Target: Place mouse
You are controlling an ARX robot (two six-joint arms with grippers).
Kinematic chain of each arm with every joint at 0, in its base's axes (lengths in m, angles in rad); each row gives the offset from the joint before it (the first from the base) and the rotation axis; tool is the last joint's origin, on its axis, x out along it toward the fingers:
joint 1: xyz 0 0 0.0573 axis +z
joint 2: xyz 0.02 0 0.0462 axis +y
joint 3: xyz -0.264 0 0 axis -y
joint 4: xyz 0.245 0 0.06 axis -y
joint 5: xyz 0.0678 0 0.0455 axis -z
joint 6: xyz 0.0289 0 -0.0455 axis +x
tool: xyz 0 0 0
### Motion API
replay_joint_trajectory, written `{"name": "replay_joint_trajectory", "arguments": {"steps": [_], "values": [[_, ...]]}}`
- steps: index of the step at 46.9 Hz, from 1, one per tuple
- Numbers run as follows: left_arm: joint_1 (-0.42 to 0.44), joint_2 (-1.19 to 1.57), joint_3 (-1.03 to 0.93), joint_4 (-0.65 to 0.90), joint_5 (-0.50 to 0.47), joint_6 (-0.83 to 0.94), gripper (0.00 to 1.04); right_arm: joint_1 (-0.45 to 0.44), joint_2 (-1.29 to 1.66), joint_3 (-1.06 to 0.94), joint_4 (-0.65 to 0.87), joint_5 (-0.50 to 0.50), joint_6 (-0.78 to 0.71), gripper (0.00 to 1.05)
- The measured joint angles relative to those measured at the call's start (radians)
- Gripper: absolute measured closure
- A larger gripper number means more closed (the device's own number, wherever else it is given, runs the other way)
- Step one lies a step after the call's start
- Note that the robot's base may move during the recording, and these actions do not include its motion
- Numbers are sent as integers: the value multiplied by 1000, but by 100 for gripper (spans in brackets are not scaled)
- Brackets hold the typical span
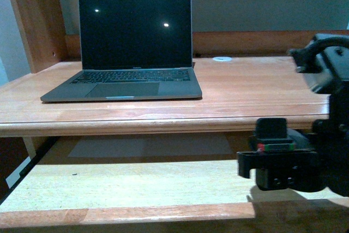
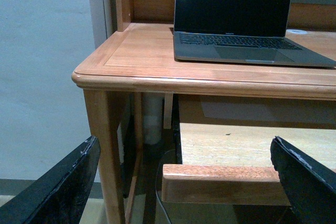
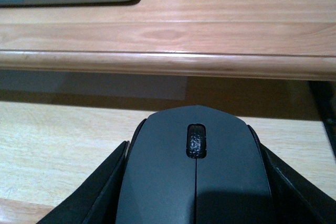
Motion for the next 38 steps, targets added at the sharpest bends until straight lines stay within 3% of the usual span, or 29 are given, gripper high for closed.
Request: {"name": "replay_joint_trajectory", "arguments": {"steps": [9, 38], "values": [[0, 0, 0, 0, 0, 0, 7, -46, -56, -77, 29, 19, 12, 42], [0, 0, 0, -2, 0, 0, 7, -41, -56, -77, 35, 11, 15, 42]]}}
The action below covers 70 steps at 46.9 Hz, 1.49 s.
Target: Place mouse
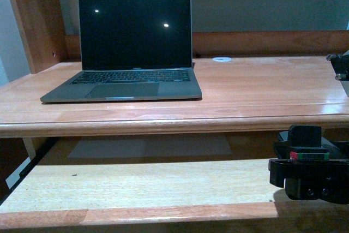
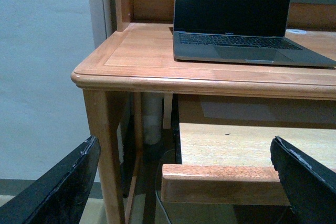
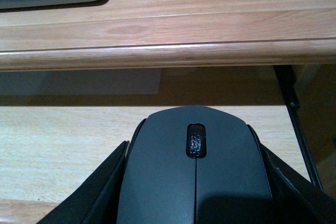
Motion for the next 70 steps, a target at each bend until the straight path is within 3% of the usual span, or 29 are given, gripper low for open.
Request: {"name": "replay_joint_trajectory", "arguments": {"steps": [40, 53, 70], "values": [[0, 0, 0, 2, -1, 7, 7, 2, 17, 10, 11, -1, 1, 42], [0, 0, 0, 2, 0, 7, 7, -8, 261, 185, 24, -13, 5, 42], [0, 0, 0, 2, 0, 7, 7, -101, 594, 531, -70, -4, 36, 42]]}}
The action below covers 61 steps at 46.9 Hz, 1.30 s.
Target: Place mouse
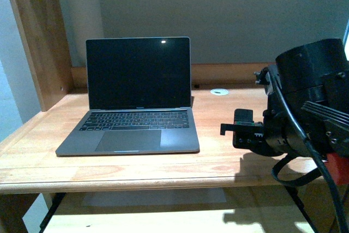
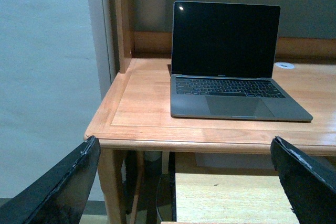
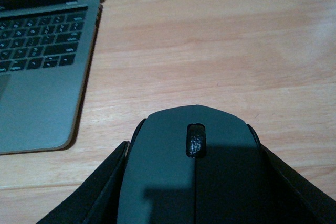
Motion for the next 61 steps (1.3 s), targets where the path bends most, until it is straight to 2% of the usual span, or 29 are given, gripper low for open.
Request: {"name": "replay_joint_trajectory", "arguments": {"steps": [27, 42, 50, 59, 61], "values": [[0, 0, 0, 0, 0, 0, 7, -5, 52, 50, -29, 8, 9, 42], [0, 0, 0, 0, 0, 0, 7, -61, 254, 266, -80, 53, -1, 42], [0, 0, 0, 0, 0, 0, 7, -76, 320, 342, -108, 48, -68, 42], [0, 0, 0, 0, 0, 0, 7, -97, 372, 434, -142, 22, -76, 42], [0, 0, 0, 0, 0, 0, 7, -100, 374, 436, -141, 23, -76, 34]]}}
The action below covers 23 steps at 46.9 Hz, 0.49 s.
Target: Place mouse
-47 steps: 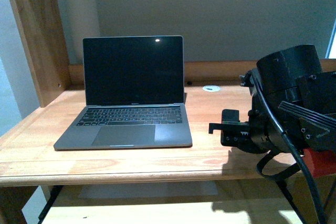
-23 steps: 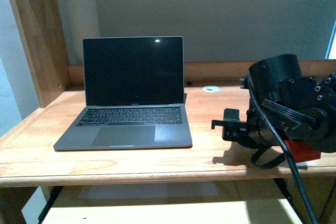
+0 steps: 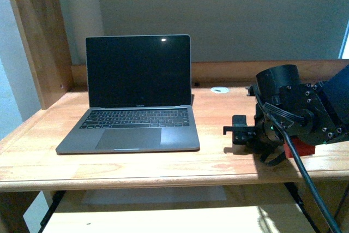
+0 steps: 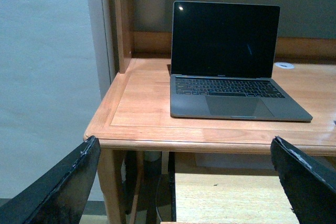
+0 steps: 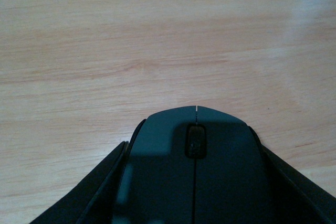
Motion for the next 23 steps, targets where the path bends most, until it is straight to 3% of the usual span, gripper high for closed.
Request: {"name": "replay_joint_trajectory", "arguments": {"steps": [5, 9, 23], "values": [[0, 0, 0, 0, 0, 0, 7, -6, -3, -18, 33, 1, 3, 14], [0, 0, 0, 0, 0, 0, 7, -7, -14, -40, 59, 9, 5, 5], [0, 0, 0, 0, 0, 0, 7, -8, -244, -232, 230, -13, 28, 7]]}}
